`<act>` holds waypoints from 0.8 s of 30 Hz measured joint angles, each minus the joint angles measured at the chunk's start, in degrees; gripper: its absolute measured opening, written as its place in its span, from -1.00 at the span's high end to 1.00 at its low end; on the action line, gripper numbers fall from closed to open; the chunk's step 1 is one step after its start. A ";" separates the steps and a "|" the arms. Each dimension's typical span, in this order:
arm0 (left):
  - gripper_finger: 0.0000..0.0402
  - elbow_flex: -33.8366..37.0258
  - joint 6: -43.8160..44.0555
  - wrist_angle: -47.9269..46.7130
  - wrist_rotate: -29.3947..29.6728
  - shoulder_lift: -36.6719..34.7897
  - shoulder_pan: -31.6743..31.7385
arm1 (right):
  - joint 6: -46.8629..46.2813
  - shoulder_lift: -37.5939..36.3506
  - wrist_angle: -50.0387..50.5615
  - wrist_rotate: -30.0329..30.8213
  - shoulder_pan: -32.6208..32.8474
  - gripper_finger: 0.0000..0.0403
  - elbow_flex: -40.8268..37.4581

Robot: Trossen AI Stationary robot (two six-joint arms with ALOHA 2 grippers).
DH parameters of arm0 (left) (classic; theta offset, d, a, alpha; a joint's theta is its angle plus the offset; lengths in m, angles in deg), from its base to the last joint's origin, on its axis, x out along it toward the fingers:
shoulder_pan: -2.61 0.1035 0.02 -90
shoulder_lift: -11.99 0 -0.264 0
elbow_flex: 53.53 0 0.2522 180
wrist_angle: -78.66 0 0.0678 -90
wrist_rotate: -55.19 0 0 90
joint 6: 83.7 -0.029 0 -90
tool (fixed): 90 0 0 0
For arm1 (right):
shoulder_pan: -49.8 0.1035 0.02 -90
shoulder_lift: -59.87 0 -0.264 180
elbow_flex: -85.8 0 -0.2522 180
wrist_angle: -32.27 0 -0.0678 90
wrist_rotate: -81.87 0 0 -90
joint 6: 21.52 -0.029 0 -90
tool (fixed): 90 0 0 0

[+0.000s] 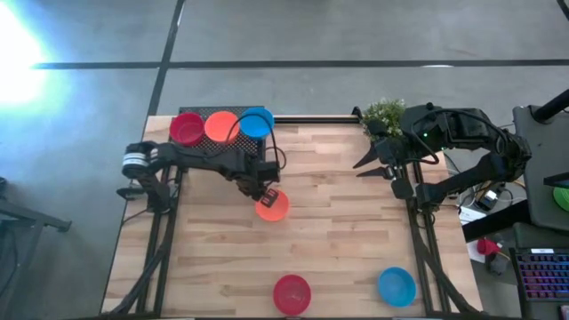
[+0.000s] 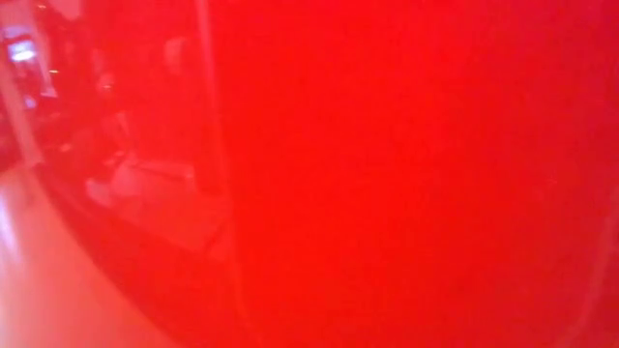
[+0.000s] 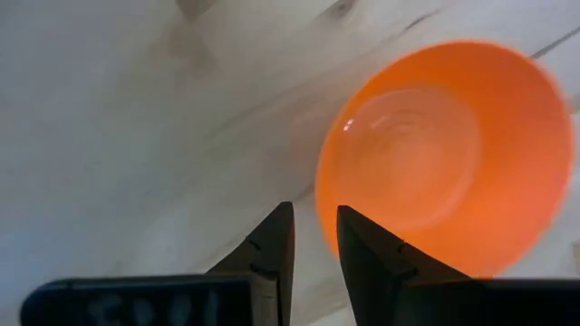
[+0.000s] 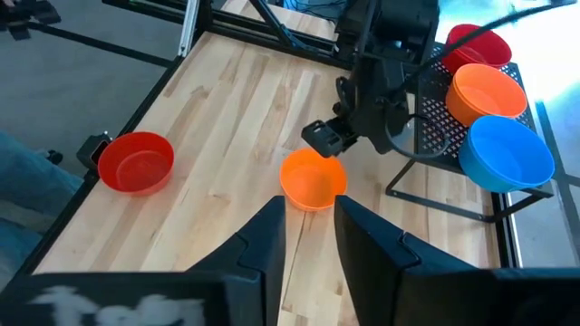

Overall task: Pick & Place Mini bowls
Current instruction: Stack the orange bowl on top of the orange bowls on the shelf

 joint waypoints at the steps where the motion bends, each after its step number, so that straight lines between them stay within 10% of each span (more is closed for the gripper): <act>1: 0.61 0.48 0.04 0.50 -0.01 0.23 0.00 | -0.01 0.00 0.00 0.00 0.00 0.55 0.00; 24: 0.77 1.02 -0.94 5.31 -0.84 7.26 0.22 | 0.04 0.00 0.00 0.01 0.00 0.59 0.00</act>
